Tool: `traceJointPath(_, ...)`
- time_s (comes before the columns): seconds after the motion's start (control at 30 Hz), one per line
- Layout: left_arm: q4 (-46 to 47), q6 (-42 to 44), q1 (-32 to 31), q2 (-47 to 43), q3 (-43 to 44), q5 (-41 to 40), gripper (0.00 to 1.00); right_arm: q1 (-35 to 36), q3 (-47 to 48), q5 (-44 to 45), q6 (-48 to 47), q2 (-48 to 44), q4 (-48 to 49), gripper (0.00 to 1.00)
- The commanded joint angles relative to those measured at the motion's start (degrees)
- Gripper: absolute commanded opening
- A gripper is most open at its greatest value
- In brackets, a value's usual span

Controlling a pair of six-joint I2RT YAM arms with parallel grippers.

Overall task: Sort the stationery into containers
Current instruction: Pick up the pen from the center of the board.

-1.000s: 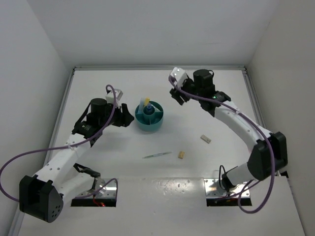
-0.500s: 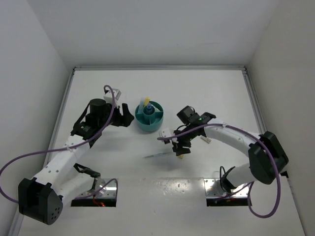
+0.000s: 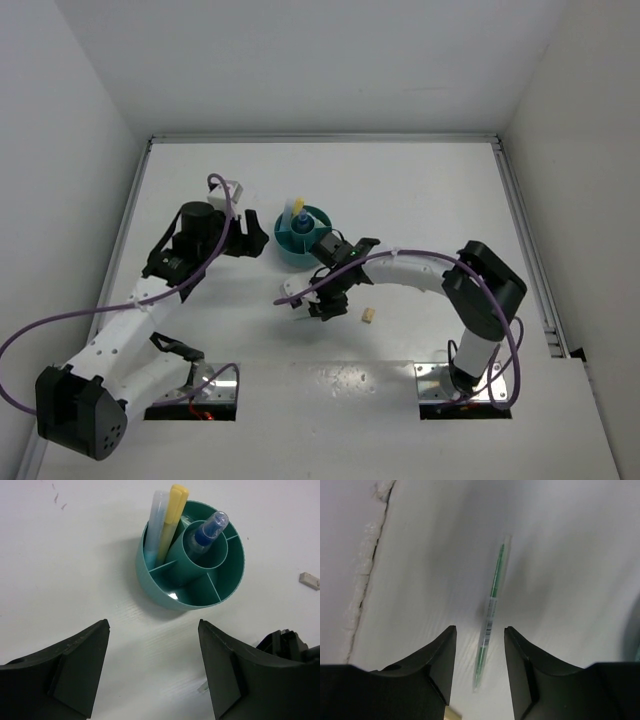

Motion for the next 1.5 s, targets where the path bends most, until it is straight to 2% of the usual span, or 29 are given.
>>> traceJointPath(0.0, 0.8, -0.3, -0.3, -1.6, 1.4, -2.0, 0.77, 1.5, 3.2, 2.3, 3.0, 1.6, 2.9, 0.43)
traceJointPath(0.17, -0.3, -1.5, -0.3, -3.2, 1.4, -5.6, 0.77, 3.2, 4.5, 3.4, 3.5, 4.1, 2.0, 0.42)
traceJointPath(0.37, -1.6, -4.4, -0.3, -6.8, 1.4, -19.0, 0.79, 4.8, 4.4, 6.9, 5.6, 7.9, 3.1, 0.41)
traceJointPath(0.63, -1.6, -4.4, -0.3, -8.7, 1.4, -19.5, 0.80, 6.5, 6.8, 10.2, 7.4, 10.7, 3.1, 0.38)
traceJointPath(0.9, -1.6, -4.4, -0.3, -8.7, 1.4, -19.5, 0.80, 7.0, 10.9, 7.6, 4.6, 15.0, -8.9, 0.30)
traceJointPath(1.03, -1.6, -4.4, -0.3, -8.7, 1.4, -19.0, 0.80, 7.6, 10.9, 6.8, 3.2, 15.0, -11.3, 0.16)
traceJointPath(1.07, -1.6, -4.4, -0.3, -8.7, 1.4, -19.0, 0.80, 7.6, 10.9, 6.8, 3.2, 15.0, -11.3, 0.08)
traceJointPath(1.13, -1.6, -4.4, -0.3, -8.7, 1.4, -19.5, 0.80, 7.6, 10.9, 6.8, 3.2, 15.0, -11.3, 0.00)
traceJointPath(1.2, -1.6, -4.9, -0.3, -9.8, 1.4, -20.7, 0.80, 7.6, 11.6, 6.8, 4.1, 13.4, -9.0, 0.00)
traceJointPath(1.33, -2.1, -8.1, -0.3, -12.1, 0.2, -28.8, 0.80, 6.2, 16.0, 7.9, 11.7, 5.0, -2.0, 0.00)
traceJointPath(1.37, -2.1, -8.8, -0.3, -12.8, 0.2, -32.5, 0.78, 6.2, 16.9, 11.2, 16.3, 3.2, 0.5, 0.00)
traceJointPath(1.43, -2.1, -10.2, -0.3, -14.0, -0.5, -34.9, 0.75, 6.2, 18.1, 17.2, 23.5, -1.3, 12.3, 0.00)
traceJointPath(1.47, -2.1, -10.7, -0.3, -15.0, -0.5, -35.6, 0.74, 6.2, 19.1, 23.4, 29.1, -2.2, 18.5, 0.00)
